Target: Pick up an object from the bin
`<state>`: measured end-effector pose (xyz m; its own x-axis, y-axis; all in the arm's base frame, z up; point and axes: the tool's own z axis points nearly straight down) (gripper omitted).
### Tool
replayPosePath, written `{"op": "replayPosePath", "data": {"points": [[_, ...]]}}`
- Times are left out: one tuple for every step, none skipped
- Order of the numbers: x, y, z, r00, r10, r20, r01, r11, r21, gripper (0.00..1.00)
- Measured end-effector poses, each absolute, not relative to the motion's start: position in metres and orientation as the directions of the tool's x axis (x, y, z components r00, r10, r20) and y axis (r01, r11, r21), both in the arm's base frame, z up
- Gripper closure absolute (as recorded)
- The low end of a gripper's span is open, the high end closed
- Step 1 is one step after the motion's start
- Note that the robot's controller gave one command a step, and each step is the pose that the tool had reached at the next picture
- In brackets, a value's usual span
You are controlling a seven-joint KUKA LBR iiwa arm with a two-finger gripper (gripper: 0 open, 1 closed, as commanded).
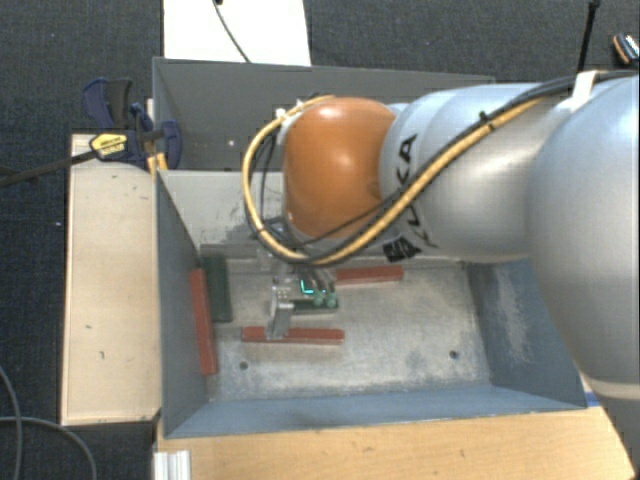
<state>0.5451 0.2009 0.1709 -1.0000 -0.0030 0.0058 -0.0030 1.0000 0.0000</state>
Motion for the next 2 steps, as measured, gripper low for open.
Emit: {"op": "replayPosePath", "data": {"points": [[0.5352,0.1690,0.0659,-1.000,0.017,0.007,0.017,1.000,-0.002,0.00],[0.5375,0.1708,0.0704,-1.000,0.023,-0.001,0.023,1.000,0.002,1.00]]}}
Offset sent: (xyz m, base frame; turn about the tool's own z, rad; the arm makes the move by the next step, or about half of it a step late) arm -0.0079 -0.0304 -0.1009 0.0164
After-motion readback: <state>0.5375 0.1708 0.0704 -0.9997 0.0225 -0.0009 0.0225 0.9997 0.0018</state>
